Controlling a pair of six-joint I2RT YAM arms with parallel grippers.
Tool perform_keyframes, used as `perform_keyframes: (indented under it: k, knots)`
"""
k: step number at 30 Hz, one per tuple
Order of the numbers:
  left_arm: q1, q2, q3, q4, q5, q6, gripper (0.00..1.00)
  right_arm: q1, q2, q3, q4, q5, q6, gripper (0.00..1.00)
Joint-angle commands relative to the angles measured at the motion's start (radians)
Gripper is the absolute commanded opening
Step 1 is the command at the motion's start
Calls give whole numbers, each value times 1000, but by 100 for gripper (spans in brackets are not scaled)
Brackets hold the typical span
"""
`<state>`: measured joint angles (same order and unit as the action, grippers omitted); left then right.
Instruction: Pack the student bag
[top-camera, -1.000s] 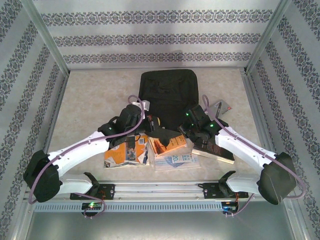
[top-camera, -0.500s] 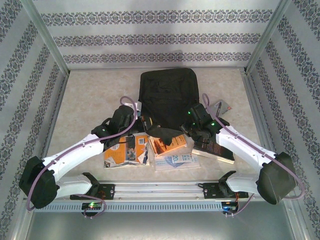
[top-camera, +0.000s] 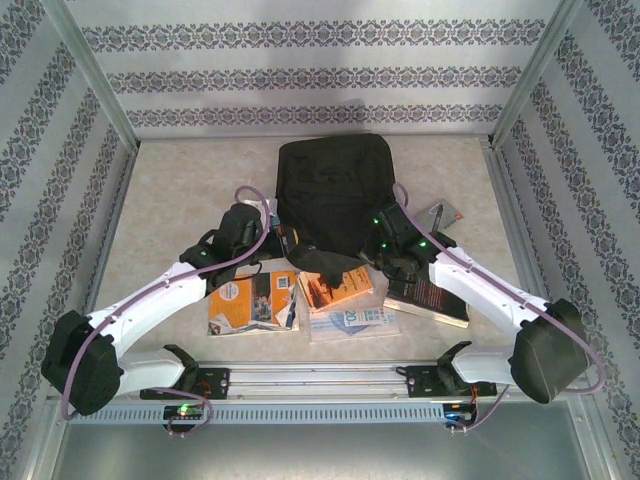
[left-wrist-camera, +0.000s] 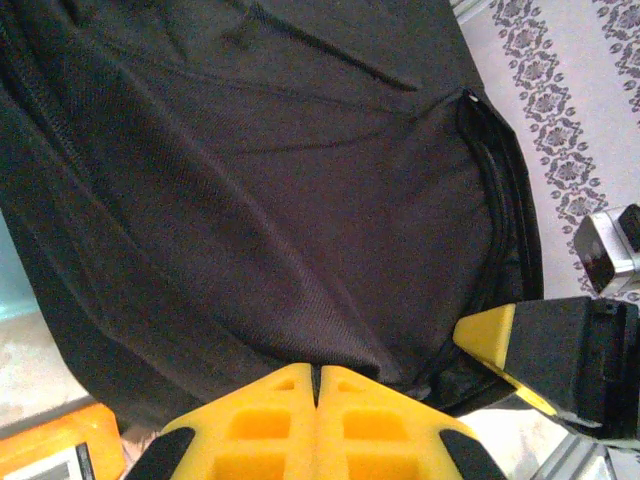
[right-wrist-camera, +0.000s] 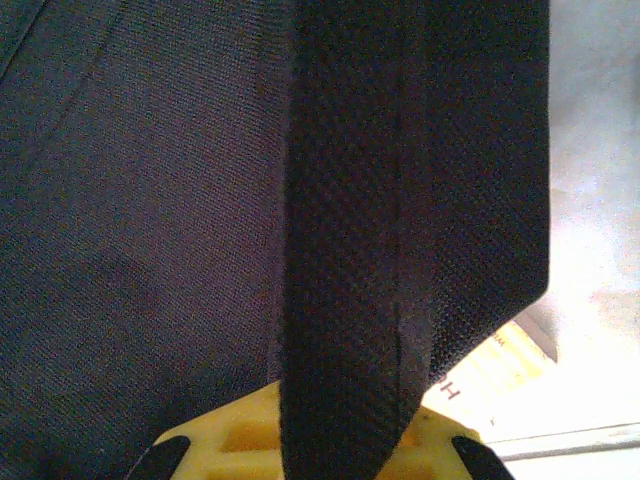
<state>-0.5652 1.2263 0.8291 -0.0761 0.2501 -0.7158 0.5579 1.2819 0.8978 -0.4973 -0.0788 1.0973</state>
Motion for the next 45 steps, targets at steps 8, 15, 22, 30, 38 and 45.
perform_keyframes:
  k: [8,15,22,30,38,45]
  knots:
    - [43,95,160,-17,-50,109,0,23,104,115,-106,54,-305,0]
    - [49,154,197,-53,-73,156,0,47,93,129,-113,85,-366,0]
    - [81,158,185,-68,-87,168,0,50,85,136,-141,102,-419,0]
    - [122,121,161,-84,-83,162,0,6,72,142,-176,154,-445,0]
    - [131,97,124,-58,-50,133,0,-79,76,165,-189,191,-452,0]
    - [113,132,116,45,61,26,0,-93,82,219,-198,175,-438,41]
